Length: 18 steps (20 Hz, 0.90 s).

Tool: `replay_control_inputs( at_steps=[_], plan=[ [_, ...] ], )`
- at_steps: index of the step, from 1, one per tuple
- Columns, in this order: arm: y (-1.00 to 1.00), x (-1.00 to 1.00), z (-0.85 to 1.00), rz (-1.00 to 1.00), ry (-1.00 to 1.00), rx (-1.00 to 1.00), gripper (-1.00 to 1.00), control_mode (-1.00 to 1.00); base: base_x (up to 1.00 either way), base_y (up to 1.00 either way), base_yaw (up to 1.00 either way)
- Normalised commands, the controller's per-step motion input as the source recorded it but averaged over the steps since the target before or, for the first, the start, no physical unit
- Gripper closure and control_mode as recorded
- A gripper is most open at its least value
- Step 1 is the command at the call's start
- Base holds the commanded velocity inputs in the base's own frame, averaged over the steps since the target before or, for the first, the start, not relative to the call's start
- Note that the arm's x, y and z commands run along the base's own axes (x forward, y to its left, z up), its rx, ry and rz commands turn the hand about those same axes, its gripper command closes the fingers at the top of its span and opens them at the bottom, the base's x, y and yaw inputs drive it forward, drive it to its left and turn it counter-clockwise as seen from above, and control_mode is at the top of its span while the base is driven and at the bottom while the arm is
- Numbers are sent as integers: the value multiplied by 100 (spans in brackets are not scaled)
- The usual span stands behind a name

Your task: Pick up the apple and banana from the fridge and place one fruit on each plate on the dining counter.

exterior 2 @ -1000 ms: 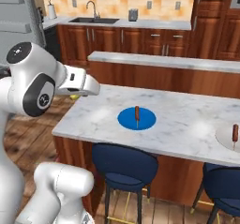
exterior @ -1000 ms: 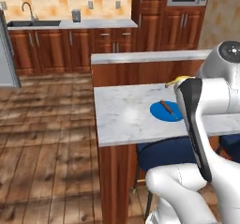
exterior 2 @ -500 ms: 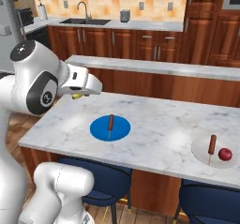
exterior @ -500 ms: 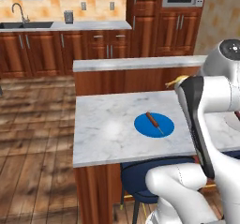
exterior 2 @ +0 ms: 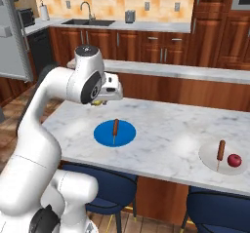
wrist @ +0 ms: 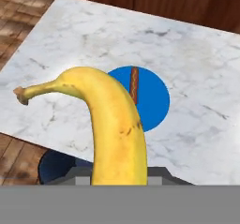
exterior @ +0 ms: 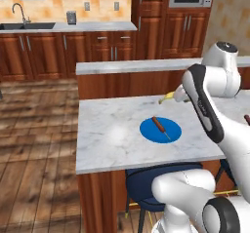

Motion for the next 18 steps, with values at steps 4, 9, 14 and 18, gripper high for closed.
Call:
replay_control_inputs(
  at_steps=[4,9,14,18],
  plan=[
    [-14,31,-53,40,2,0,100,-100,0,0,0],
    [-19,14,-70,27,0,2,100,-100,0,0,0],
    [-2,16,-64,15,7,0,100,-100,0,0,0],
    [0,34,-64,14,11,0,100,-100,0,0,0]
  ],
)
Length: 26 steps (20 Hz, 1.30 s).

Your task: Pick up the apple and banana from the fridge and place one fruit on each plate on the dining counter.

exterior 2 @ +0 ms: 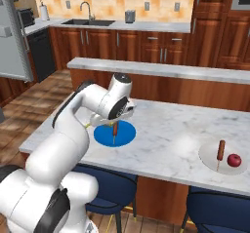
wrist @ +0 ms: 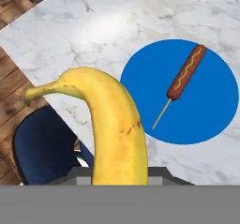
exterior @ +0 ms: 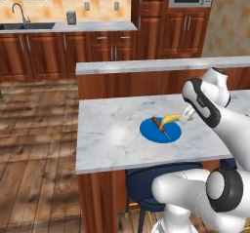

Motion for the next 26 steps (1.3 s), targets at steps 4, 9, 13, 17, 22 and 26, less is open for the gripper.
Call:
replay_control_inputs(
  at_steps=[4,9,13,17,22,26],
  plan=[
    [-5,59,-60,11,10,0,100,-100,0,0,0],
    [-14,64,-51,7,6,0,100,-100,0,0,0],
    [-9,53,-38,5,1,2,100,-100,0,0,0],
    [0,34,-24,0,0,1,100,-100,0,0,0],
    [0,20,-27,0,2,0,100,-100,0,0,0],
    [0,2,-33,0,4,0,100,-100,0,0,0]
  ],
)
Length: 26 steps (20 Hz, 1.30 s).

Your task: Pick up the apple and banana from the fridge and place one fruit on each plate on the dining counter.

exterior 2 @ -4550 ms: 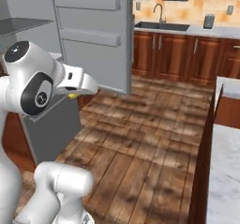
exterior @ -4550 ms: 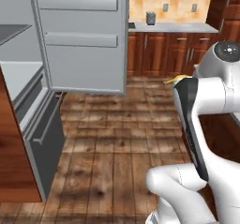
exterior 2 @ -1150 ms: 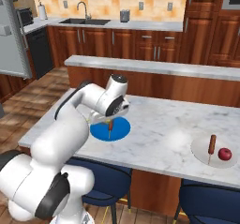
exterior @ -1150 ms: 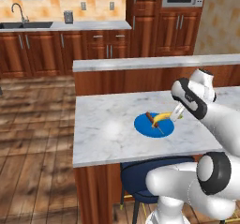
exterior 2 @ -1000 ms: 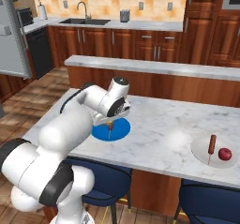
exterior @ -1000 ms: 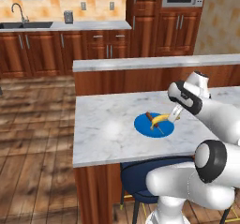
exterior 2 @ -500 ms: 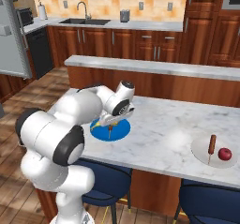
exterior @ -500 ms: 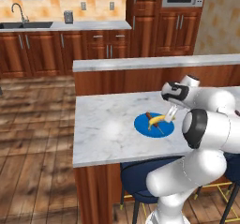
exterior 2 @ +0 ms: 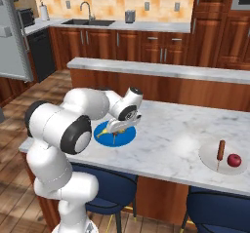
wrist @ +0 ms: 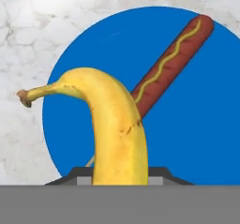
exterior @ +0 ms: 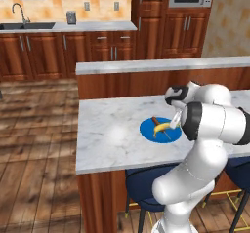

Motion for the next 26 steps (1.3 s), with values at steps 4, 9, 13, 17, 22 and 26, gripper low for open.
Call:
replay_control_inputs(
  at_steps=[4,9,13,17,22,26],
  plan=[
    [3,8,-32,0,3,0,100,-100,0,0,0],
    [0,22,-23,1,0,0,-100,-100,0,0,0],
    [0,-2,-14,1,0,0,-100,-100,0,0,0],
    [-6,-9,24,0,-2,3,-100,-100,0,0,0],
    [-14,-14,43,0,-2,4,-100,-100,0,0,0],
    [-2,-44,42,0,-6,3,-100,-100,0,0,0]
  ],
)
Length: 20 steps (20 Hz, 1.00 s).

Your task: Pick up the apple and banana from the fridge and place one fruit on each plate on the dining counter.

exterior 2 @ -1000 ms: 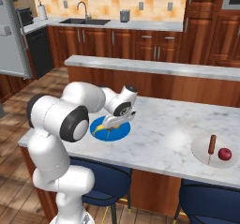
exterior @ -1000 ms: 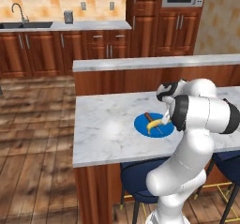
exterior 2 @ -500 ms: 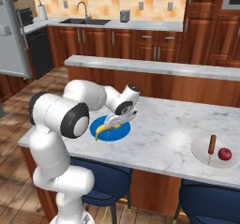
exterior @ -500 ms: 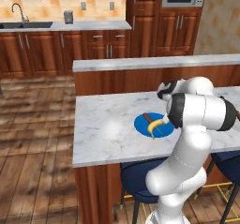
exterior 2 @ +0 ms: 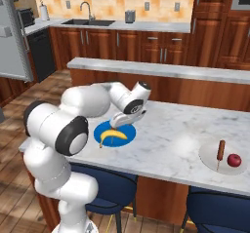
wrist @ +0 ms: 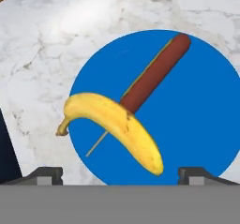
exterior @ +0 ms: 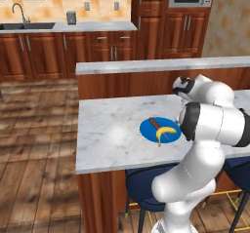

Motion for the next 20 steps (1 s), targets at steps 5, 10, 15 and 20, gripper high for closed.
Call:
replay_control_inputs(
  at_steps=[5,10,15,20],
  plan=[
    [0,-56,41,-5,-8,1,-100,-100,0,0,0],
    [10,-50,33,-16,-3,0,-100,-100,0,0,0],
    [22,-42,28,-22,-4,0,-100,-100,0,0,0],
    [30,-34,28,-26,-8,0,-100,-100,0,0,0]
  ],
)
